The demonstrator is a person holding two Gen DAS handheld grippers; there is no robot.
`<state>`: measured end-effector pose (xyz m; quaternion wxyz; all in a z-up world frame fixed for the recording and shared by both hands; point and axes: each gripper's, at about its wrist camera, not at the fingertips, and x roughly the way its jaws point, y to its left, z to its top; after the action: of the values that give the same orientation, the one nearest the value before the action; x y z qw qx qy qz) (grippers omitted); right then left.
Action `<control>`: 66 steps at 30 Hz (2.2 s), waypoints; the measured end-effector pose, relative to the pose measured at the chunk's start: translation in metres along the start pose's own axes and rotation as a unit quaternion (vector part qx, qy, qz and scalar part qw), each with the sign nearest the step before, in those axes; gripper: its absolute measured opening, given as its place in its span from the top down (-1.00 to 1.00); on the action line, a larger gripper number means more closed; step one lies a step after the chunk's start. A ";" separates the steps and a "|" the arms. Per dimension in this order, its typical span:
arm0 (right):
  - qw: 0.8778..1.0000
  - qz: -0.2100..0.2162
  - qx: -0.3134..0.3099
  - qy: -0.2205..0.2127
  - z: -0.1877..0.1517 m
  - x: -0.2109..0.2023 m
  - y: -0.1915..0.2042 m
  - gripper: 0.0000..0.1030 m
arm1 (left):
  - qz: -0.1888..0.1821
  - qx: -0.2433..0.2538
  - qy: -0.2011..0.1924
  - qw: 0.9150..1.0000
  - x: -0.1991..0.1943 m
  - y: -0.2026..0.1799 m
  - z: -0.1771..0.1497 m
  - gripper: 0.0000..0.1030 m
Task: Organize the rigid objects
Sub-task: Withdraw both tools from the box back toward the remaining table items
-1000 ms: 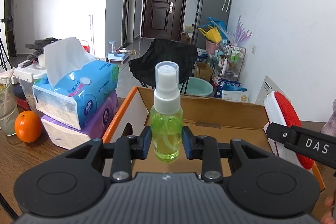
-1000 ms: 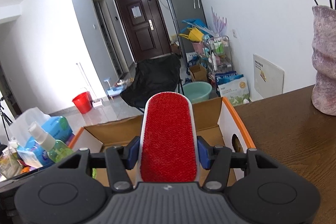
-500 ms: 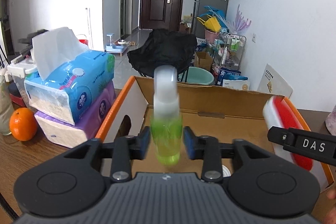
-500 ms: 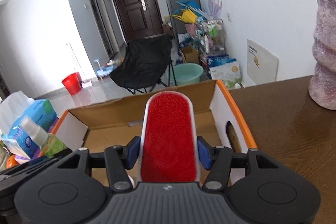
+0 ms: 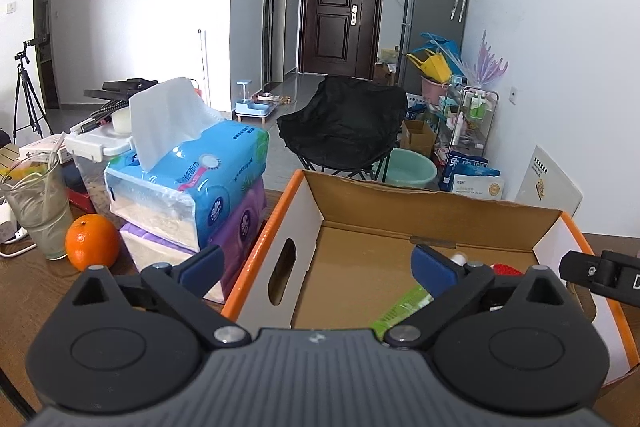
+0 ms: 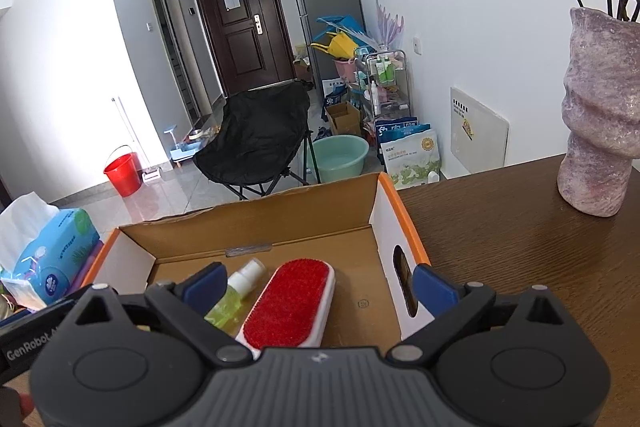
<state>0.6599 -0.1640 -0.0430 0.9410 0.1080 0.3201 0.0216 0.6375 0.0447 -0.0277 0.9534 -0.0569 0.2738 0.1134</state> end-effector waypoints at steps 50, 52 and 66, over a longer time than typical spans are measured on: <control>0.997 -0.023 -0.064 -0.033 -0.076 -0.117 -0.018 -1.00 | -0.013 0.002 -0.012 1.000 -0.113 0.047 -0.059 -1.00; 0.997 -0.025 -0.069 -0.033 -0.082 -0.122 -0.019 -1.00 | -0.015 0.003 -0.016 1.000 -0.121 0.050 -0.064 -1.00; 0.994 -0.021 -0.088 -0.054 -0.109 -0.175 -0.027 -1.00 | -0.031 0.027 -0.042 0.998 -0.178 0.050 -0.092 -1.00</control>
<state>0.4541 -0.1892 -0.0283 0.9630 0.0186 0.2679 0.0237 0.4312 0.0449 -0.0120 0.9684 -0.0345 0.2345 0.0782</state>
